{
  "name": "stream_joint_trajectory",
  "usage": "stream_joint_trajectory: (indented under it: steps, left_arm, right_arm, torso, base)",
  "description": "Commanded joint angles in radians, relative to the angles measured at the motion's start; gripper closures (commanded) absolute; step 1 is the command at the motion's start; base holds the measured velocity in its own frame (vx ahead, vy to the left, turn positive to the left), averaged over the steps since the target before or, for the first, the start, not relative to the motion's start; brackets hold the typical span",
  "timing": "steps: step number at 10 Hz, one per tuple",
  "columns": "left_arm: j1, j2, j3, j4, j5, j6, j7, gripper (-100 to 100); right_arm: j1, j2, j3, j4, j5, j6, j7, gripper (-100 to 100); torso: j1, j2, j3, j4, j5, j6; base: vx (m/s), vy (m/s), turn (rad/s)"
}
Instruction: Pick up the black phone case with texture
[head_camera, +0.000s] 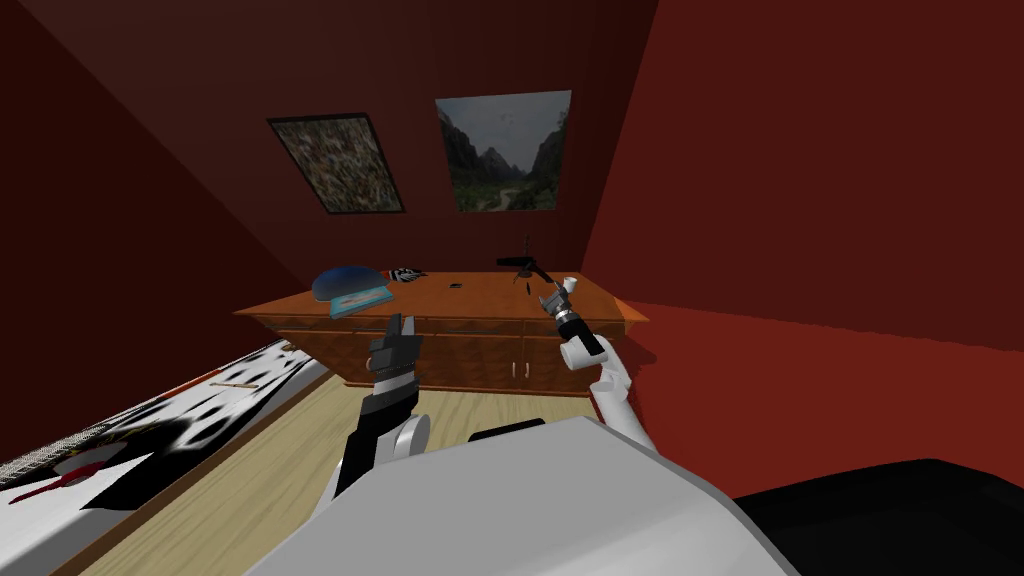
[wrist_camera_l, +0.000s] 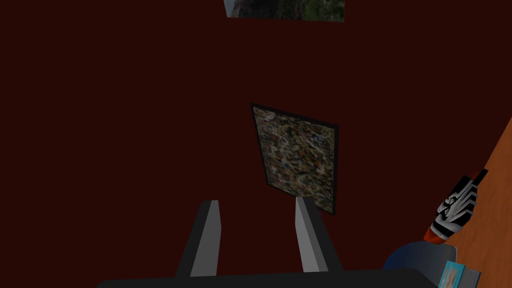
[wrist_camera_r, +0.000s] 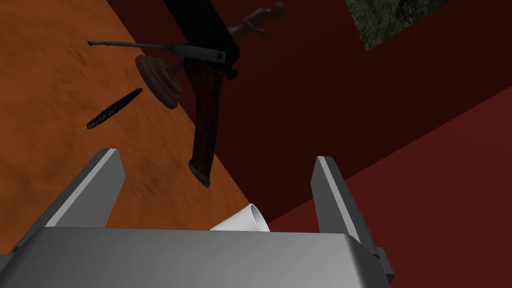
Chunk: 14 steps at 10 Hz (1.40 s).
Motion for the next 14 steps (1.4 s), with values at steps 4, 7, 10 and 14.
stream_joint_trajectory:
  steps: [4,7,10,14]
  left_arm:
    - [0.000,0.000,0.000,0.000,0.000,0.000,0.000,0]
    - [0.000,0.000,0.000,0.000,0.000,0.000,0.000,0]
    - [0.000,0.000,0.000,0.000,0.000,0.000,0.000,0]
    - [0.000,0.000,0.000,0.000,0.000,0.000,0.000,0]
  right_arm:
    - [-0.046,0.003,-0.013,0.019,0.003,0.110,-0.067,-100]
    - [-0.120,0.005,-0.041,0.055,0.009,0.208,-0.158,-100]
    - [-0.157,0.005,-0.057,0.075,0.012,0.283,-0.222,-100]
    - [-0.194,0.004,-0.075,0.097,0.016,0.382,-0.283,-100]
  torso:
    - [0.000,-0.001,0.000,0.000,0.000,0.000]
    - [0.000,-0.001,0.000,0.000,0.000,0.000]
    - [0.001,-0.001,-0.001,0.000,0.000,0.000]
    - [0.001,-0.002,-0.001,0.000,0.000,0.000]
  base:
    - [-0.009,-0.008,0.039]
    - [-0.011,-0.014,0.101]
    - [-0.005,-0.009,0.056]
    - [0.000,-0.010,0.065]
